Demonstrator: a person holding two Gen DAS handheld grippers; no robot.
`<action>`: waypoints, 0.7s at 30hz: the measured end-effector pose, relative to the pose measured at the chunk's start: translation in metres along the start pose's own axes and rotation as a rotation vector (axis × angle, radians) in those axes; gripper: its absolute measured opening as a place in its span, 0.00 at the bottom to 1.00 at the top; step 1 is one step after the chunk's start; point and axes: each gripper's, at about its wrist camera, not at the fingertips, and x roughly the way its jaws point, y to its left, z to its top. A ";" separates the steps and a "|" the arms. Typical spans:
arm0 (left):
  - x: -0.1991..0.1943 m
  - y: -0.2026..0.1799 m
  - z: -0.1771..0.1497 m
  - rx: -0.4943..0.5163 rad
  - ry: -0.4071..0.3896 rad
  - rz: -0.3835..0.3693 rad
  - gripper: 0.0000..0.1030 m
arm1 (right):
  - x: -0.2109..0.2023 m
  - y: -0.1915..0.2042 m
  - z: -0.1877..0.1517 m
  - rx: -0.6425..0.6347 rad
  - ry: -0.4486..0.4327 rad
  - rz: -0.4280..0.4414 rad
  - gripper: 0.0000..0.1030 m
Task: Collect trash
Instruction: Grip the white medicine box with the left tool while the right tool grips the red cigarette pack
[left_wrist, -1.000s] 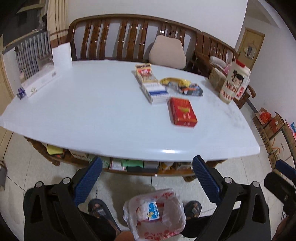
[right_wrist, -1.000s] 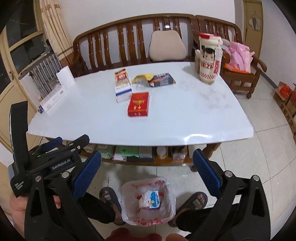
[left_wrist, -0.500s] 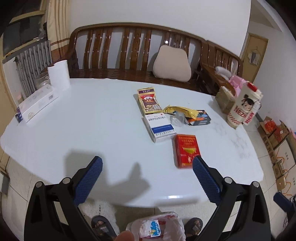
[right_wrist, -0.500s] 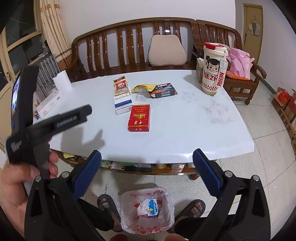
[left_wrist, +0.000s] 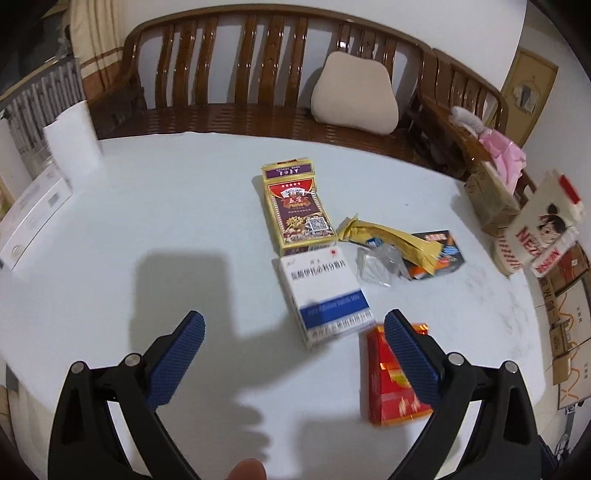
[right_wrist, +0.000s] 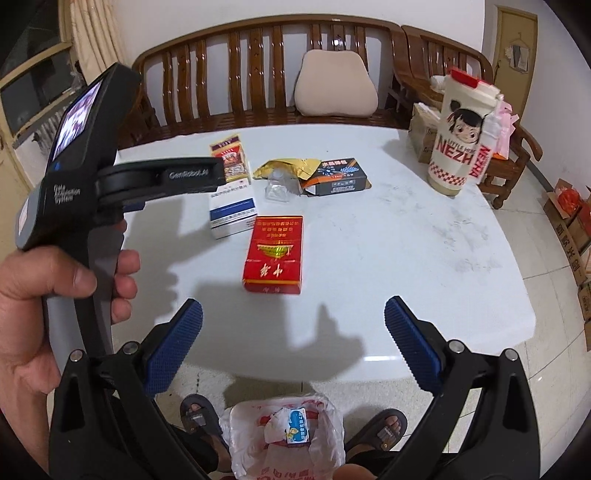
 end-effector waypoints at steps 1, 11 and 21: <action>0.009 -0.001 0.004 0.007 0.013 0.010 0.92 | 0.005 0.000 0.001 0.003 0.004 -0.001 0.93; 0.072 -0.006 0.023 0.020 0.114 0.015 0.92 | 0.073 0.003 0.021 0.006 0.076 -0.010 0.93; 0.098 -0.012 0.032 0.039 0.161 0.017 0.92 | 0.112 0.008 0.028 0.012 0.122 -0.013 0.93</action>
